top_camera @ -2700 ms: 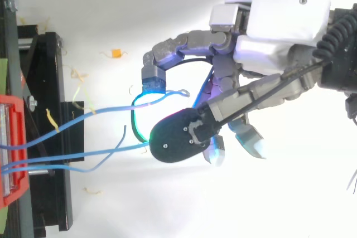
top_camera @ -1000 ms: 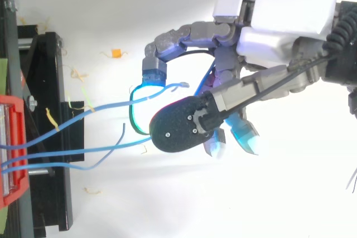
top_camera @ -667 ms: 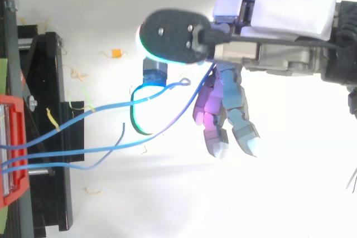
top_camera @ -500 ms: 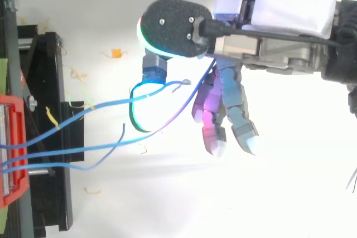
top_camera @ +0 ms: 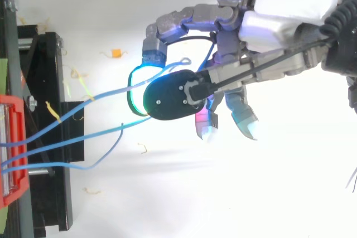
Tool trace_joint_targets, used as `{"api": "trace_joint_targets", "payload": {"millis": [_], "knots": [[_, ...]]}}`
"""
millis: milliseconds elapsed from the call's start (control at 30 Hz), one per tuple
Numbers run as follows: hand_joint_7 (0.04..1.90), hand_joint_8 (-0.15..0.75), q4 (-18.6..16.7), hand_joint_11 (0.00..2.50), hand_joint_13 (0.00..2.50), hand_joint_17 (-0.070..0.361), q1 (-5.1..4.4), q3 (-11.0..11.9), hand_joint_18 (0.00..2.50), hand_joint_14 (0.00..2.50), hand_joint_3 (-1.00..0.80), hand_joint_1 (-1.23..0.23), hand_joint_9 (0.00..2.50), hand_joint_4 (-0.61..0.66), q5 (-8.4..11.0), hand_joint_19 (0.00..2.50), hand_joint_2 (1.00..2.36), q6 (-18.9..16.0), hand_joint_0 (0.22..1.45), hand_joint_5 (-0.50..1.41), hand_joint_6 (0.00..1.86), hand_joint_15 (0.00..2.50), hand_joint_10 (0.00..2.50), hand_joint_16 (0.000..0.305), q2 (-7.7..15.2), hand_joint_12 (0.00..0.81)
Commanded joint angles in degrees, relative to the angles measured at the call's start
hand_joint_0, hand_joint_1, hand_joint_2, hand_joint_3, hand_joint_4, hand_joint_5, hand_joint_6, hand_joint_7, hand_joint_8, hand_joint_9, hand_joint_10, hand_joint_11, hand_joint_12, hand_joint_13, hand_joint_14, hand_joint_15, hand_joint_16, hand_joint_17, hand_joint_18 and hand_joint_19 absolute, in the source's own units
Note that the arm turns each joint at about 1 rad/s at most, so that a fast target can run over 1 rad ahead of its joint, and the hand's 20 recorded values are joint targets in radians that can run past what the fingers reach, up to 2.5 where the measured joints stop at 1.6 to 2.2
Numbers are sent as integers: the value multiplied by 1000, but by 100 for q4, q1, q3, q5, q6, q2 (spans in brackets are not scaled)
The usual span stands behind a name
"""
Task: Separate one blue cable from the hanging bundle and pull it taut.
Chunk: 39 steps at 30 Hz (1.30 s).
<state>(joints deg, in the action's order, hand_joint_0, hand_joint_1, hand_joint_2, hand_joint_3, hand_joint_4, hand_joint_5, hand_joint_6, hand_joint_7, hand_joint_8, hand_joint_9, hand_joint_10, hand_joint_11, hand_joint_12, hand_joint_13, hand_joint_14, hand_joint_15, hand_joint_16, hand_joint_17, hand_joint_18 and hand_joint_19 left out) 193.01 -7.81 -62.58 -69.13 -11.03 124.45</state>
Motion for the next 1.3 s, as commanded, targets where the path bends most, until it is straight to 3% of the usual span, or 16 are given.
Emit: {"api": "trace_joint_targets", "payload": {"millis": [0,133,200,233,300,433,500,633,667,800,1267], "knots": [[1222,154,0,437,1313,95,-1,0,857,18,-321,-702,1967,74,40,587,1014,5,762,145,504,514,17,42,0,320],[1242,161,0,449,1329,96,-1,0,867,16,-308,-698,1966,53,75,586,1014,5,750,144,504,522,18,43,0,319],[1244,153,0,437,1334,98,-1,0,873,16,-496,-654,1964,82,75,571,1001,5,685,142,504,520,17,43,0,314],[1248,153,0,423,1332,98,-1,0,867,16,-500,-621,1961,93,75,574,1000,5,661,142,504,518,17,44,-9,314],[1248,169,0,330,1359,118,-1,0,904,16,-500,-364,1970,140,75,510,1000,5,482,145,504,485,15,53,-9,335],[1255,165,0,287,1362,124,-1,0,898,16,-500,-155,1968,137,75,512,1000,5,470,145,504,466,12,55,0,337],[1271,153,0,282,1334,119,-1,0,847,14,-500,-126,1949,142,75,536,1000,5,503,143,504,470,11,53,0,326],[1296,136,0,290,1288,113,-1,0,774,15,-459,-250,1913,165,75,571,1003,5,576,141,503,486,14,50,0,311],[1289,153,0,269,1307,122,-1,0,812,15,-309,-379,1937,181,75,542,1011,5,619,142,503,455,13,54,0,331],[1307,179,0,307,1328,128,-1,0,889,13,-121,-544,1984,223,75,499,1009,5,676,148,503,439,12,57,0,353],[1333,220,9,429,1310,123,-1,0,866,14,-23,-617,1975,217,75,500,1011,5,691,148,504,478,17,55,0,352]]}}
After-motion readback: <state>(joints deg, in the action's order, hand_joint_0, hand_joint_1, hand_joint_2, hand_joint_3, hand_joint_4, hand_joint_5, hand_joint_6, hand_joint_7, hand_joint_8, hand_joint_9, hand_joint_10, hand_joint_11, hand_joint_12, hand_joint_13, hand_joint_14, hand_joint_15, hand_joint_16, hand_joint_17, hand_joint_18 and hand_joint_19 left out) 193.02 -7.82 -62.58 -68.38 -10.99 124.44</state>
